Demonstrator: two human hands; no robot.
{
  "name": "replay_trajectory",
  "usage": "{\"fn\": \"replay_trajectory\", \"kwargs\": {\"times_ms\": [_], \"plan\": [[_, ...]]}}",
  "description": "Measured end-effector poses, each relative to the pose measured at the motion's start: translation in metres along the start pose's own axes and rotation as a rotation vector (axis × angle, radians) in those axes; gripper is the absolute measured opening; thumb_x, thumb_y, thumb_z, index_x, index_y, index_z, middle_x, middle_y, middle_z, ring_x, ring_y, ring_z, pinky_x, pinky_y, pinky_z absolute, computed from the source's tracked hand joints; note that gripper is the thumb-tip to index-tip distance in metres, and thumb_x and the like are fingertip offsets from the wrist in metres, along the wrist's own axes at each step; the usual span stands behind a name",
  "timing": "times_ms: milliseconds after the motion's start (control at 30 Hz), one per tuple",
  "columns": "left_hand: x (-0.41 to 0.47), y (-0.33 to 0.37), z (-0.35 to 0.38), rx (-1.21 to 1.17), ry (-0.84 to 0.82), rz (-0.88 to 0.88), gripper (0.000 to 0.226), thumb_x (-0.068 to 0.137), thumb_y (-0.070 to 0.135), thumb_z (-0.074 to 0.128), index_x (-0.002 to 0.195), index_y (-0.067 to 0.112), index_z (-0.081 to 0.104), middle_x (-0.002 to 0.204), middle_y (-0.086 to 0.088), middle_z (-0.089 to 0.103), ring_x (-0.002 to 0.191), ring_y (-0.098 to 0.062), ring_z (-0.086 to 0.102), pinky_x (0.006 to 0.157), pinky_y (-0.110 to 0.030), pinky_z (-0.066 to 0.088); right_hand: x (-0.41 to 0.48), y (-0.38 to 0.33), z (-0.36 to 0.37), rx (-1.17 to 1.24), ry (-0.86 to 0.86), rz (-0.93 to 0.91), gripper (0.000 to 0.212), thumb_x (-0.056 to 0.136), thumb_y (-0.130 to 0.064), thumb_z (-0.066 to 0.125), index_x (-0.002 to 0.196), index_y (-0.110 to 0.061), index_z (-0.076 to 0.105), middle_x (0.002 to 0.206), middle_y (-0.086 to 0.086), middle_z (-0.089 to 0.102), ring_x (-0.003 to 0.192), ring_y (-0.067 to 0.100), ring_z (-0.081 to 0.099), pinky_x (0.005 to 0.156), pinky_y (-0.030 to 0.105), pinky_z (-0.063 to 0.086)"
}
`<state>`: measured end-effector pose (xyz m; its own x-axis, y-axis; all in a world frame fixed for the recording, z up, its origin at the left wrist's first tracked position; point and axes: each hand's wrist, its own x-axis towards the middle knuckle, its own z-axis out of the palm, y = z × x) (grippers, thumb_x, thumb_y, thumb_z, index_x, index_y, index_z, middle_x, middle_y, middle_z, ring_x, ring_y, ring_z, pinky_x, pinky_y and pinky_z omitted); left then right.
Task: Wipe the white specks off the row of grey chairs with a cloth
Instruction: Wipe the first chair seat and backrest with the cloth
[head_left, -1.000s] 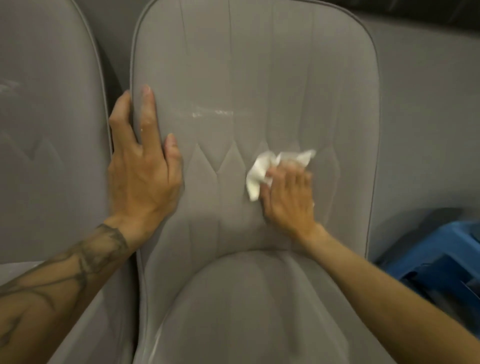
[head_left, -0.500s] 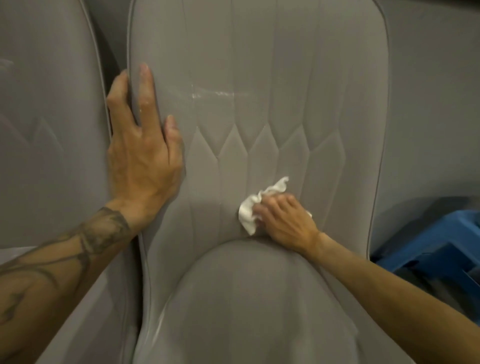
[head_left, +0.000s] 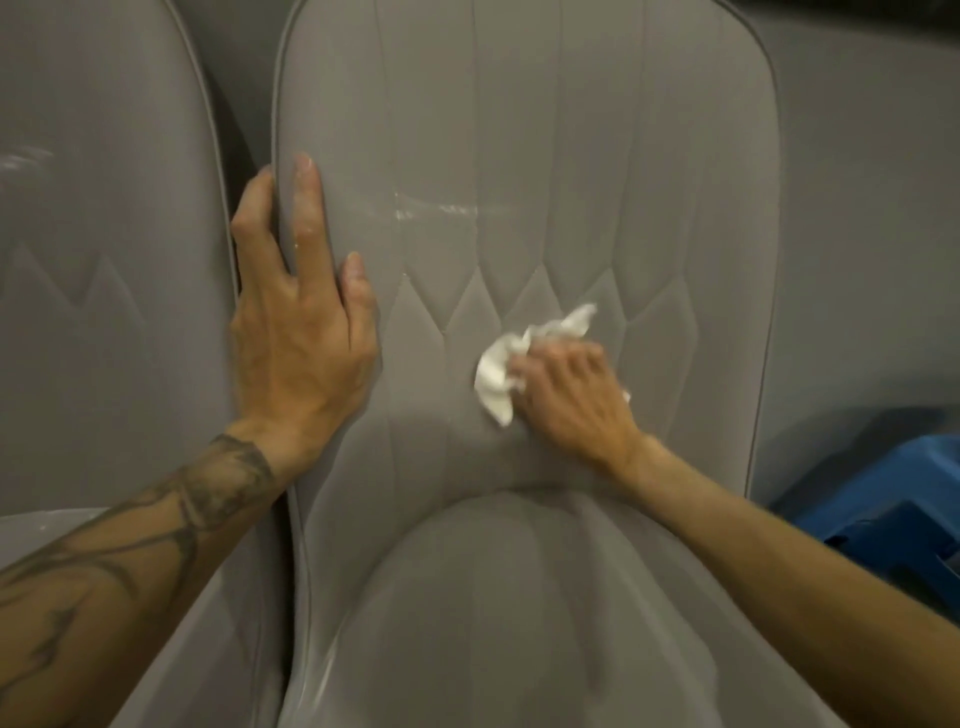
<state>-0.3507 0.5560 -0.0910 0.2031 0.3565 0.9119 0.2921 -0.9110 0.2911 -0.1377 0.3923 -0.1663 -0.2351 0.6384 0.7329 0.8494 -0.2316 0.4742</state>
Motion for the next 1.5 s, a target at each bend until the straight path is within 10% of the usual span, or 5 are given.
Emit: {"fn": "replay_trajectory", "kwargs": {"times_ms": [233, 467, 667, 867, 1500], "plan": [[0.0, 0.001, 0.0, -0.008, 0.008, -0.011, 0.064, 0.104, 0.02, 0.048, 0.162, 0.007, 0.026, 0.159, -0.027, 0.031, 0.146, -0.037, 0.036, 0.112, -0.044, 0.044, 0.152, 0.052, -0.025, -0.111, 0.388, 0.7, 0.031, 0.101, -0.034, 0.046, 0.109, -0.007, 0.06, 0.115, 0.017, 0.058, 0.106, 0.036, 0.053, 0.086, 0.044, 0.039], [-0.001, 0.001, -0.001, -0.009, -0.01, -0.031, 0.065, 0.104, 0.022, 0.049, 0.163, 0.01, 0.025, 0.161, -0.024, 0.029, 0.148, -0.035, 0.033, 0.112, -0.043, 0.044, 0.096, -0.01, -0.024, 0.044, 0.1, 0.35, 0.029, 0.101, -0.029, 0.051, 0.11, -0.005, 0.065, 0.114, 0.02, 0.06, 0.111, 0.037, 0.054, 0.089, 0.045, 0.039], [0.0, -0.001, 0.0, -0.015, -0.003, -0.031, 0.064, 0.105, 0.022, 0.048, 0.163, 0.012, 0.025, 0.161, -0.024, 0.029, 0.146, -0.037, 0.035, 0.11, -0.05, 0.048, 0.221, 0.043, -0.038, -0.038, 0.492, 0.626, 0.023, 0.098, -0.031, 0.052, 0.099, -0.01, 0.062, 0.102, 0.011, 0.061, 0.095, 0.031, 0.057, 0.081, 0.039, 0.039], [0.0, -0.001, -0.001, -0.019, -0.017, -0.022, 0.064, 0.105, 0.023, 0.047, 0.163, 0.014, 0.023, 0.161, -0.024, 0.03, 0.145, -0.036, 0.036, 0.107, -0.051, 0.051, 0.138, -0.018, -0.031, 0.099, 0.168, 0.378, 0.025, 0.099, -0.026, 0.051, 0.109, -0.007, 0.063, 0.116, 0.017, 0.059, 0.113, 0.036, 0.052, 0.09, 0.043, 0.037], [-0.001, -0.002, 0.0, -0.02, -0.02, -0.021, 0.064, 0.105, 0.021, 0.048, 0.163, 0.013, 0.024, 0.161, -0.023, 0.03, 0.145, -0.037, 0.038, 0.099, -0.052, 0.055, 0.2, 0.009, -0.027, 0.065, 0.414, 0.628, 0.021, 0.099, -0.032, 0.049, 0.101, -0.012, 0.057, 0.104, 0.01, 0.057, 0.099, 0.03, 0.052, 0.08, 0.04, 0.038]]}}
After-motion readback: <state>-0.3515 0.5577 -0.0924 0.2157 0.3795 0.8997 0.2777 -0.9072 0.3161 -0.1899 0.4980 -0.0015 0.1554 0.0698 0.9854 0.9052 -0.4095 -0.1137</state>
